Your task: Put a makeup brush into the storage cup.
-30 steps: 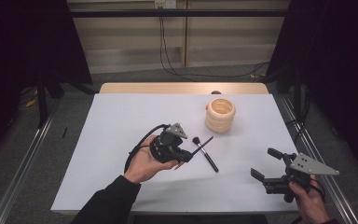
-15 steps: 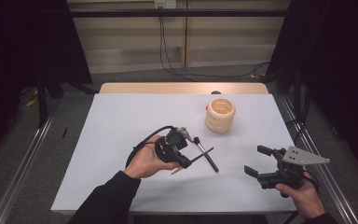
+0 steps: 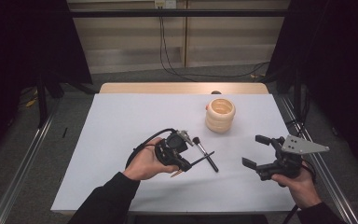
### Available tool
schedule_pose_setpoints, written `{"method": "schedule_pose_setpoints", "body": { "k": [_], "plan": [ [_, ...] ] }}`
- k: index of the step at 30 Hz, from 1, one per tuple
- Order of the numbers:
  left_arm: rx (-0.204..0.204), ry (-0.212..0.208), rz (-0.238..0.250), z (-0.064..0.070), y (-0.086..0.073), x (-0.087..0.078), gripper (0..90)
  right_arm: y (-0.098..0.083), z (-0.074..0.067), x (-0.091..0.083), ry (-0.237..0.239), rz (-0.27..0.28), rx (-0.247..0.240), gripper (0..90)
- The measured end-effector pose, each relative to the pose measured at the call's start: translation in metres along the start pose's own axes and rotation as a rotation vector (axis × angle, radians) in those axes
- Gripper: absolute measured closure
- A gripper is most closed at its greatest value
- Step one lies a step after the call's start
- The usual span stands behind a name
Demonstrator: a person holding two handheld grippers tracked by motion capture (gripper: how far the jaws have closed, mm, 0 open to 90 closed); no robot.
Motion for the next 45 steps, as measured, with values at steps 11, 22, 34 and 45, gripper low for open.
{"method": "schedule_pose_setpoints", "body": {
  "k": [11,22,34,45],
  "plan": [
    [0.015,0.004,0.005,-0.001,-0.002,0.000,83.4,0.024,0.000,0.035,0.072,0.002,-0.026,13.4],
    [0.029,0.002,-0.045,0.000,-0.004,0.005,83.4,0.028,-0.016,0.058,0.239,-0.083,-0.109,26.2],
    [0.018,0.009,-0.082,0.002,-0.007,0.012,83.4,0.016,-0.024,0.072,0.397,-0.292,-0.214,37.6],
    [0.028,0.016,-0.119,0.003,-0.009,0.018,83.4,0.011,-0.040,0.085,0.551,-0.458,-0.335,49.2]
  ]
}}
Point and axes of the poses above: each handheld gripper's, and its own axes: x roughly forward along the jaws, y roughly out of its top, z roughly to its right, the point moved 7 cm from there along x, roughly forward along the jaws, and after that the axes turned 11 degrees about -x, right-handed, at the moved point
